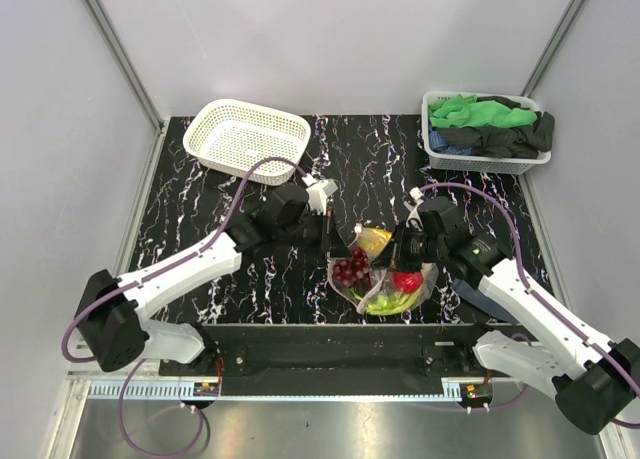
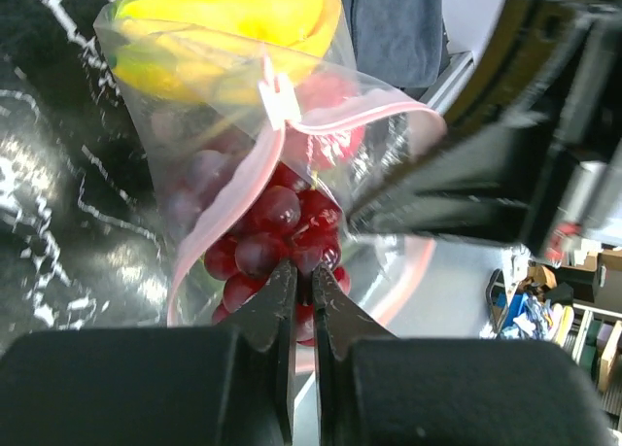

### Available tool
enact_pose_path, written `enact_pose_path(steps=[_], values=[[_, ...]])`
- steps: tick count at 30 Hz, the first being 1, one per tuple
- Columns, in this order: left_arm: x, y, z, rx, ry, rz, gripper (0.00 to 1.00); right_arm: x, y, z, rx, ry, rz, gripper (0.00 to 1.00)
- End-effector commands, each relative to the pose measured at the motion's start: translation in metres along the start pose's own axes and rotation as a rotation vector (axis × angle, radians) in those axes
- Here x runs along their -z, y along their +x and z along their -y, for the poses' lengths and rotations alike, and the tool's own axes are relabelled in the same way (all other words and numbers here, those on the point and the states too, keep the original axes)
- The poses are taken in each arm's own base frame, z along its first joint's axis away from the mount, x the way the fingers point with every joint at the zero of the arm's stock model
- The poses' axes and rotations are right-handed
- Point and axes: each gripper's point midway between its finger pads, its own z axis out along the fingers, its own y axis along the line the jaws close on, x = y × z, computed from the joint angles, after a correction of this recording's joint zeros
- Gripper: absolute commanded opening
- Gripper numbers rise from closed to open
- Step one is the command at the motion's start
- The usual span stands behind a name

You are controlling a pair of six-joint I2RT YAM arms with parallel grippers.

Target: Open the zip-top bag and remove the fake food

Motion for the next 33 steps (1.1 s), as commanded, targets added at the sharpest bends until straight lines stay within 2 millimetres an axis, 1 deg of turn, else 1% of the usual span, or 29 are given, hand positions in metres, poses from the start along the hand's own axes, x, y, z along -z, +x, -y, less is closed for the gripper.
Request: enact_pose_path(steps=[1,5,6,8,9,12,13,14,15,16,17,18,19,20,21,22,23,24,25,26,27,29,30,31,32,33], values=[[0.031,-0.022,0.032,-0.061,0.028,0.075,0.00,-0.002,-0.004,0.005,0.049,0.008,0.039,0.00],[0.053,-0.036,0.045,-0.085,0.001,0.120,0.00,0.000,-0.006,0.006,0.054,0.013,0.053,0.00],[0.061,-0.044,0.055,-0.097,0.013,0.144,0.00,0.000,-0.005,0.006,0.055,0.013,0.052,0.00],[0.071,-0.050,0.064,-0.102,0.018,0.164,0.00,-0.001,-0.006,0.006,0.052,0.017,0.048,0.00],[0.078,-0.057,0.074,-0.112,0.034,0.187,0.00,-0.001,-0.007,0.005,0.051,0.017,0.050,0.00],[0.094,-0.069,0.082,-0.107,0.035,0.239,0.00,-0.004,-0.012,0.007,0.041,0.053,0.044,0.00],[0.102,-0.078,0.085,-0.106,0.035,0.276,0.00,-0.004,-0.014,0.007,0.042,0.059,0.046,0.00],[0.109,-0.084,0.088,-0.109,0.039,0.301,0.00,-0.003,-0.019,0.004,0.049,0.065,0.057,0.00],[0.113,-0.090,0.089,-0.106,0.038,0.318,0.00,-0.006,-0.021,0.005,0.051,0.079,0.051,0.00],[0.122,-0.102,0.091,-0.111,0.039,0.357,0.00,-0.006,-0.022,0.004,0.052,0.083,0.049,0.00],[0.126,-0.108,0.091,-0.114,0.031,0.377,0.00,-0.005,-0.026,-0.002,0.060,0.075,0.048,0.00],[0.130,-0.115,0.091,-0.120,0.025,0.396,0.00,-0.009,-0.027,-0.002,0.060,0.081,0.038,0.00],[0.139,-0.129,0.091,-0.130,0.019,0.436,0.00,-0.009,-0.028,-0.004,0.064,0.077,0.032,0.00],[0.142,-0.137,0.090,-0.132,0.012,0.450,0.00,-0.008,-0.031,-0.008,0.073,0.068,0.035,0.00],[0.146,-0.150,0.081,-0.120,-0.013,0.477,0.00,-0.010,-0.031,-0.008,0.074,0.070,0.029,0.00],[0.151,-0.160,0.083,-0.132,-0.005,0.491,0.00,-0.010,-0.032,-0.009,0.080,0.069,0.027,0.00],[0.154,-0.168,0.080,-0.133,-0.013,0.503,0.00,-0.009,-0.034,-0.012,0.094,0.063,0.025,0.00],[0.153,-0.184,0.063,-0.113,-0.051,0.518,0.00,-0.010,-0.033,-0.013,0.100,0.061,0.015,0.00],[0.153,-0.190,0.057,-0.117,-0.054,0.515,0.00,-0.011,-0.034,-0.014,0.110,0.056,0.012,0.00],[0.160,-0.202,0.057,-0.129,-0.055,0.539,0.00,-0.011,-0.035,-0.016,0.125,0.048,0.008,0.00],[0.158,-0.218,0.032,-0.109,-0.104,0.546,0.00,-0.010,-0.035,-0.018,0.135,0.042,0.006,0.00],[0.164,-0.239,0.014,-0.096,-0.132,0.572,0.00,-0.010,-0.034,-0.019,0.157,0.033,-0.008,0.00],[0.173,-0.253,-0.005,-0.082,-0.168,0.599,0.00,-0.010,-0.034,-0.020,0.162,0.033,-0.011,0.00],[0.164,-0.262,-0.026,-0.059,-0.190,0.585,0.00,-0.008,-0.033,-0.023,0.163,0.022,-0.024,0.00],[0.165,-0.271,-0.037,-0.052,-0.203,0.594,0.00,-0.010,-0.032,-0.025,0.166,0.014,-0.035,0.00],[0.174,-0.283,-0.051,-0.043,-0.224,0.621,0.00,-0.009,-0.032,-0.027,0.169,0.006,-0.043,0.00]])
